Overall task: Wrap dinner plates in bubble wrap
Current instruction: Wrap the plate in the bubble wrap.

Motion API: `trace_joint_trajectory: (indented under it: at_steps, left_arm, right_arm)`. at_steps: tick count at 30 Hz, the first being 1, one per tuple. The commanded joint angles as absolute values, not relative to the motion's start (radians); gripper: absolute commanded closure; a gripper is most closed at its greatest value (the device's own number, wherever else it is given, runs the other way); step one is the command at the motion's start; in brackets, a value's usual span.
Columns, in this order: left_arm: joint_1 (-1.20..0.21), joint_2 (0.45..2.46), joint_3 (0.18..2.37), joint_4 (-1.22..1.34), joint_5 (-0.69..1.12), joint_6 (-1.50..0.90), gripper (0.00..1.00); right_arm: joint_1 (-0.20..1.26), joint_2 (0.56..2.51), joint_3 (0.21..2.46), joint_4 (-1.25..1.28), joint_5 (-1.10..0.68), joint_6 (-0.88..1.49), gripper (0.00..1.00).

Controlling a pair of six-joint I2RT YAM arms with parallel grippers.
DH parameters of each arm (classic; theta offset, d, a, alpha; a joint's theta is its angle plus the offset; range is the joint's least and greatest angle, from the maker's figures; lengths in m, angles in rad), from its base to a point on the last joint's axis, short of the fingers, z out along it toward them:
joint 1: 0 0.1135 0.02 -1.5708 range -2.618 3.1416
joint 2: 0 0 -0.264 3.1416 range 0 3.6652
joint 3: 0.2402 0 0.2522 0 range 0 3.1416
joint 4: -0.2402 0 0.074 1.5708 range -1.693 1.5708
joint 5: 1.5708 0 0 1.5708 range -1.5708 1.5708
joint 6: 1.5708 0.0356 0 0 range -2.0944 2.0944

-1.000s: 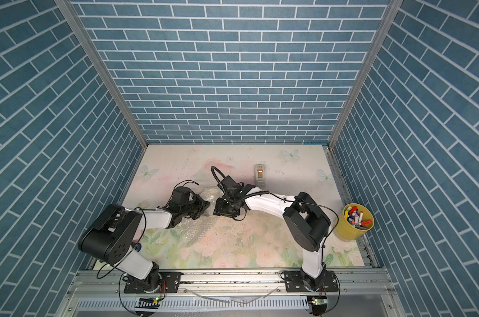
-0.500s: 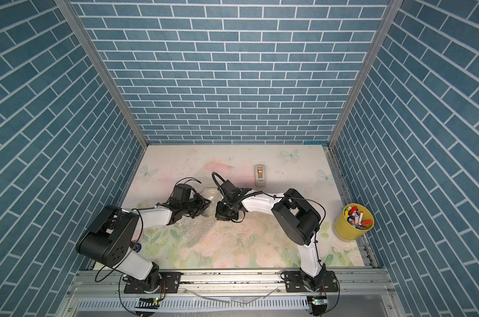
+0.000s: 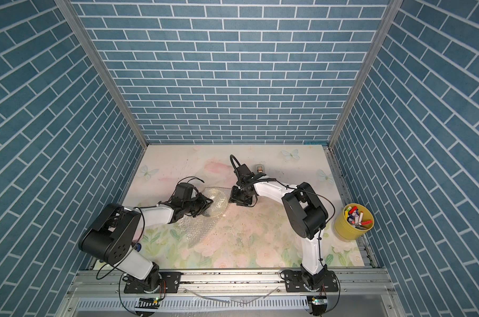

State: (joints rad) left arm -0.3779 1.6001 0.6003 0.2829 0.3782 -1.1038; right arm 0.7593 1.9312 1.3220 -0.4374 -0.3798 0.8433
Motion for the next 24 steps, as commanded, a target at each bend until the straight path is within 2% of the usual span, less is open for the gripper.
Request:
trace_joint_trajectory:
  at_steps: [1, 4, 7, 10, 15, 24]
  left_arm:
    - [-0.385, 1.623, 0.594, 0.19, 0.357, -1.095, 0.72]
    - [-0.385, 1.642, 0.61, 0.193, 0.359, -1.096, 0.71]
    - [-0.384, 1.659, 0.623, 0.193, 0.367, -1.125, 0.71]
    - [-0.385, 1.658, 0.642, 0.168, 0.368, -1.115, 0.72]
    - [-0.38, 1.643, 0.67, 0.125, 0.357, -1.075, 0.71]
    - [-0.38, 1.662, 0.721, 0.055, 0.351, -0.983, 0.68]
  right_arm:
    - [0.859, 1.865, 1.233, -0.394, -0.412, 0.883, 0.4]
    - [0.916, 1.886, 1.2, -0.282, -0.429, 0.944, 0.37]
    - [0.917, 1.914, 1.21, -0.228, -0.423, 0.975, 0.37]
    - [0.915, 1.952, 1.256, -0.243, -0.397, 0.983, 0.49]
    - [0.903, 1.996, 1.294, -0.279, -0.366, 0.992, 0.6]
    - [0.808, 2.044, 1.371, -0.397, -0.355, 0.924, 0.98]
